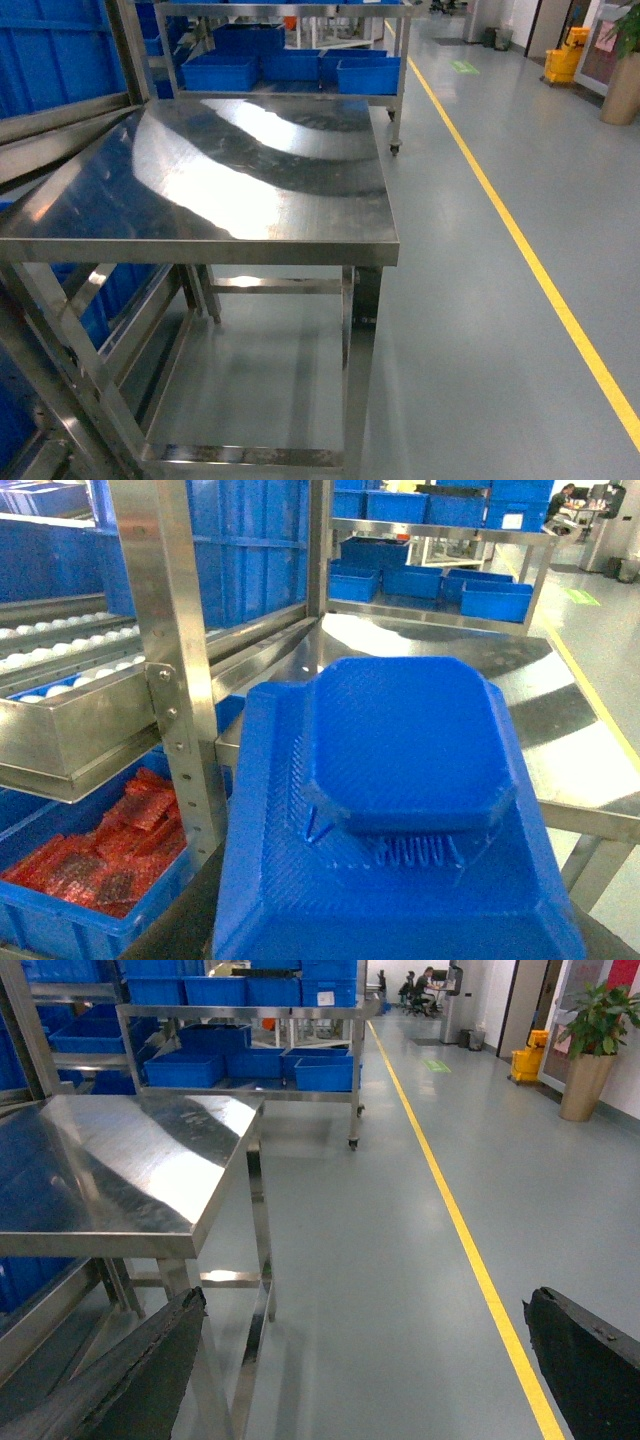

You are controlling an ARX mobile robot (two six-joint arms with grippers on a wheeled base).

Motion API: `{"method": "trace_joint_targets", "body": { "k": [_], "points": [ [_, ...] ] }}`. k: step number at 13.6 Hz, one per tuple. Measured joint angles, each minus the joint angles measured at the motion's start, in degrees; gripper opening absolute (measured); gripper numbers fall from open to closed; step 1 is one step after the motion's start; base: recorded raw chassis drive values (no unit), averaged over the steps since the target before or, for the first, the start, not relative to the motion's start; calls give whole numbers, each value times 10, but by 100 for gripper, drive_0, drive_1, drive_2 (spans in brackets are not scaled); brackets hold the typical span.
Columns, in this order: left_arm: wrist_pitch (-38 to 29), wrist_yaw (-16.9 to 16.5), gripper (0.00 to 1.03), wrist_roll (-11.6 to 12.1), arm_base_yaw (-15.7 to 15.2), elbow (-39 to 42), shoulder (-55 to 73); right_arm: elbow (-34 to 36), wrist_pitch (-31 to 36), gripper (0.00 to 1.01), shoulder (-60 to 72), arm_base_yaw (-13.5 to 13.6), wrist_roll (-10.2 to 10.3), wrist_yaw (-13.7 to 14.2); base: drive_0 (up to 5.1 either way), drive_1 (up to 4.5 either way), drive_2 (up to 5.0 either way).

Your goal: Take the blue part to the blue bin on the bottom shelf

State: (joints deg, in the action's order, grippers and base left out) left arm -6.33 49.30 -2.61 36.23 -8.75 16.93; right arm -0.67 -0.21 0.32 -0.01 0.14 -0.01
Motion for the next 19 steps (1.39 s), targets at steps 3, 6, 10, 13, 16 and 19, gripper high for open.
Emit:
{"method": "trace_joint_targets", "body": {
  "k": [3,6,10,13,16,19],
  "points": [
    [-1,-2,43,0,0,0,0,0,-1,98,0,0,0,0,-466,366,148],
    [-1,-2,43,0,0,0,-1,0,-1,98,0,0,0,0,-492,334,136],
    [0,-2,43,0,0,0,0,0,-3,98,0,0,0,0,-497,247,247],
    [-1,-2,43,0,0,0,0,0,-2,98,0,0,0,0,-503,242,242],
    [-1,0,43,0,0,0,0,0,0,98,0,0,0,0,-503,243,243],
    [-1,0,43,0,0,0,-1,0,0,98,0,0,0,0,-503,243,243]
  ]
}}
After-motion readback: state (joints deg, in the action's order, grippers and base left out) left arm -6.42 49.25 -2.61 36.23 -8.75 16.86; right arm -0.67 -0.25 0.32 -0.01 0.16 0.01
